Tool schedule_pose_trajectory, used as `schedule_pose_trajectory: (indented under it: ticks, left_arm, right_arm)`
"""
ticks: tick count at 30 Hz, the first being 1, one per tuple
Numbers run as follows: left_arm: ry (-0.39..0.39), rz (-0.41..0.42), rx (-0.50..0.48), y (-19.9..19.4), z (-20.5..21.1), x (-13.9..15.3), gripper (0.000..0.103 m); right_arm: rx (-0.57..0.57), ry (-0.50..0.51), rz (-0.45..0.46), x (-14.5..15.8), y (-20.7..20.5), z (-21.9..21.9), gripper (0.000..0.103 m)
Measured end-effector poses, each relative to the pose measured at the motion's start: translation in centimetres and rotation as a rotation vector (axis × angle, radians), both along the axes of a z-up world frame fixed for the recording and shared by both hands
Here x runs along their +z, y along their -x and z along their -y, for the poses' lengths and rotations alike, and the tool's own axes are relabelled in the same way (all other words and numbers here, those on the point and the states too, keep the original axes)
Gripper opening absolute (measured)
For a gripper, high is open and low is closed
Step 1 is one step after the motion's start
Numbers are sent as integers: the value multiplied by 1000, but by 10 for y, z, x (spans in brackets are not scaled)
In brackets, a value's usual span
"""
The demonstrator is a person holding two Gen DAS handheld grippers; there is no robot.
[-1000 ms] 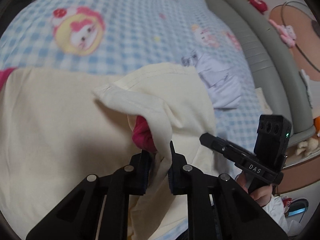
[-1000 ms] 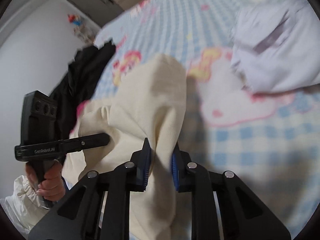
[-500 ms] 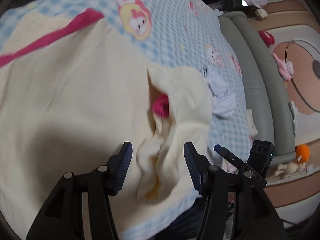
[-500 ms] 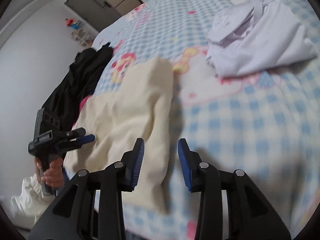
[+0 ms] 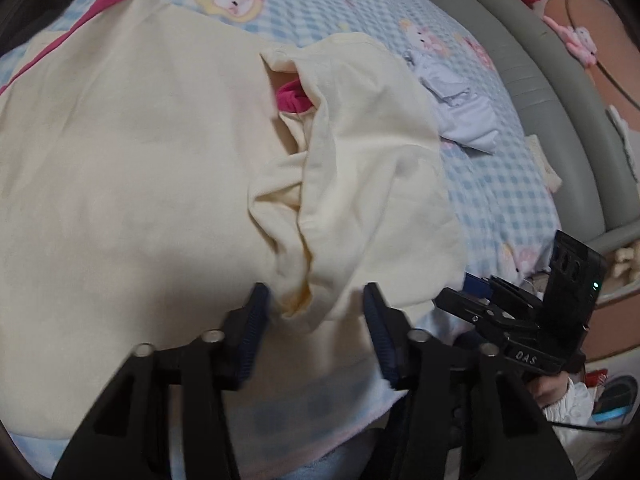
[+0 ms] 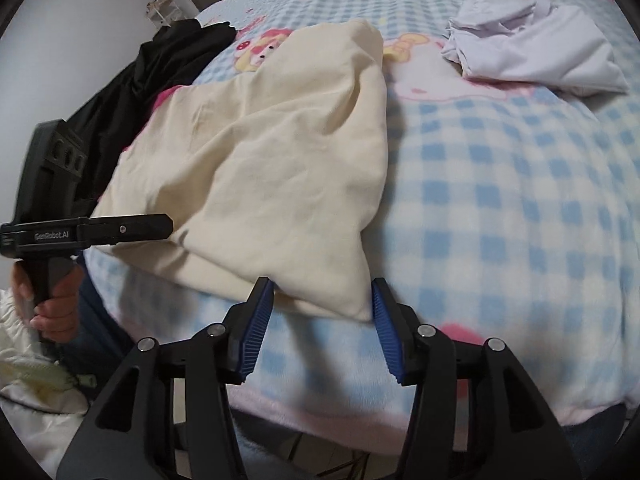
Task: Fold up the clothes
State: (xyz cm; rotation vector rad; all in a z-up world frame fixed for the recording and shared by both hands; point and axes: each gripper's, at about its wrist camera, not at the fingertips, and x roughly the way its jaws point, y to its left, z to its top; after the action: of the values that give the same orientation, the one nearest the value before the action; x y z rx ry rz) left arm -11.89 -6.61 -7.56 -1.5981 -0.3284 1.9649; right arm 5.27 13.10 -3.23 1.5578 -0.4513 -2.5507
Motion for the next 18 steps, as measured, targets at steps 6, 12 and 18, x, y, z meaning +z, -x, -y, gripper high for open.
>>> schedule_pose_trajectory:
  ticks: [6,12,18]
  left_arm:
    - [-143,103,42,2,8,3,13]
    - [-170,169,10,-12,-11,-11,13]
    - [-315,254,86,-7,3,-16,13]
  right_arm:
    - [-24,-40,-8,3,2,-4,31]
    - [-208,-158,-28,19,-17,-51,5]
    - [-156,-27,-37,40,-24,-70,19]
